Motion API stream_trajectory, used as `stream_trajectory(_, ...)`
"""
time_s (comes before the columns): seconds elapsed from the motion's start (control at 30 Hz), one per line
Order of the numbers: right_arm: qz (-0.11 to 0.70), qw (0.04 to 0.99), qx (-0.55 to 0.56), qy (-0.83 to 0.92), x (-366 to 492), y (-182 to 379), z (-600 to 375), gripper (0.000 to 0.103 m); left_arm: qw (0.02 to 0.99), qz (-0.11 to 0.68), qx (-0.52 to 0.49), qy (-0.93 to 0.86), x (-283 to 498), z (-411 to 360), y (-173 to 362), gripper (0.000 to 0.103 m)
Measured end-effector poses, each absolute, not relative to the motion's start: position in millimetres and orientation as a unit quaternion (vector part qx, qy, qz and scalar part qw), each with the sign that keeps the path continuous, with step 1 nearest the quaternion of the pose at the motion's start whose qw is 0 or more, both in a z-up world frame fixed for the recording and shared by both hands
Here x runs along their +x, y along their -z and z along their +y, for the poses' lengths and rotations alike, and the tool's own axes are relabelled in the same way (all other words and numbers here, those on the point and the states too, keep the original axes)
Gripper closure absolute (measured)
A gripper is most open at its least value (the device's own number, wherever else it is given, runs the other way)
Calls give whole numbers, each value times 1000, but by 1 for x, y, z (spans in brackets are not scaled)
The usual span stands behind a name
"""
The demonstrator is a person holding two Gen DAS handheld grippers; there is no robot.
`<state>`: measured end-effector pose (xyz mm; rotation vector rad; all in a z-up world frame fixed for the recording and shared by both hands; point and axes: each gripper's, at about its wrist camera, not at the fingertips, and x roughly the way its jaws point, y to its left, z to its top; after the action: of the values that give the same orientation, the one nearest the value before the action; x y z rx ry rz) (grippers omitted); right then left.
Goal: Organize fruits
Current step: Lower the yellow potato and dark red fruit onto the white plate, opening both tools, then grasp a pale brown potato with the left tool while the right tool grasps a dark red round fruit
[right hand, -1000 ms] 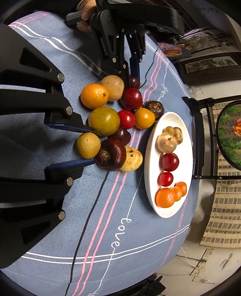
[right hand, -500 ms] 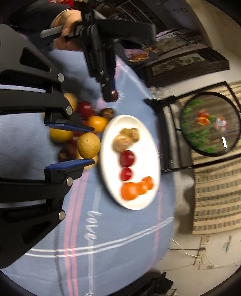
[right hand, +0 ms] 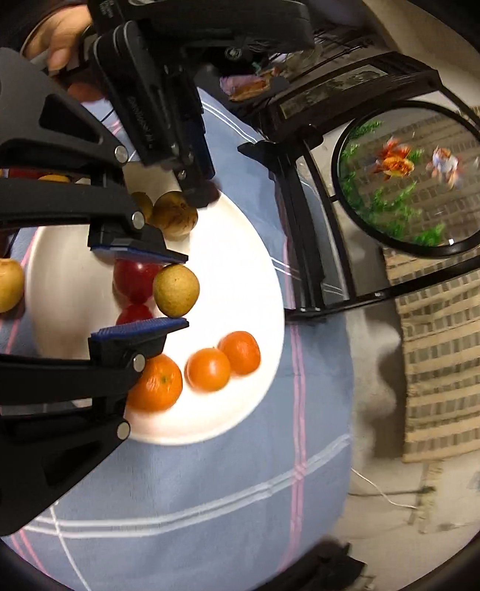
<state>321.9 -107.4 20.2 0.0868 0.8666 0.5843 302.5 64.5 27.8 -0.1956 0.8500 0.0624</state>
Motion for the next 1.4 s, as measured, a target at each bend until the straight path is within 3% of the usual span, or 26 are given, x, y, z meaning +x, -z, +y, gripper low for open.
stream_trajectory(0.4, 396, 878, 73, -259, 292, -28, -145, 69, 916, 398, -50, -36, 263, 49, -36, 21)
stream_trajectory(0.47, 398, 880, 63, -252, 282, -30, -150, 44, 917, 395, -49, -37, 250, 46, -38, 17)
stream_trajectory(0.5, 392, 887, 53, -240, 273, -33, -154, 36, 915, 398, -55, -35, 243, 46, -38, 17)
stream_trajectory(0.87, 382, 892, -5, -242, 202, -34, -165, 36, 921, 385, -57, -24, 169, 28, -30, 13)
stream_trajectory(1.4, 396, 880, -9, -262, 186, -11, -172, 36, 905, 426, -5, -3, 134, 29, 10, 6)
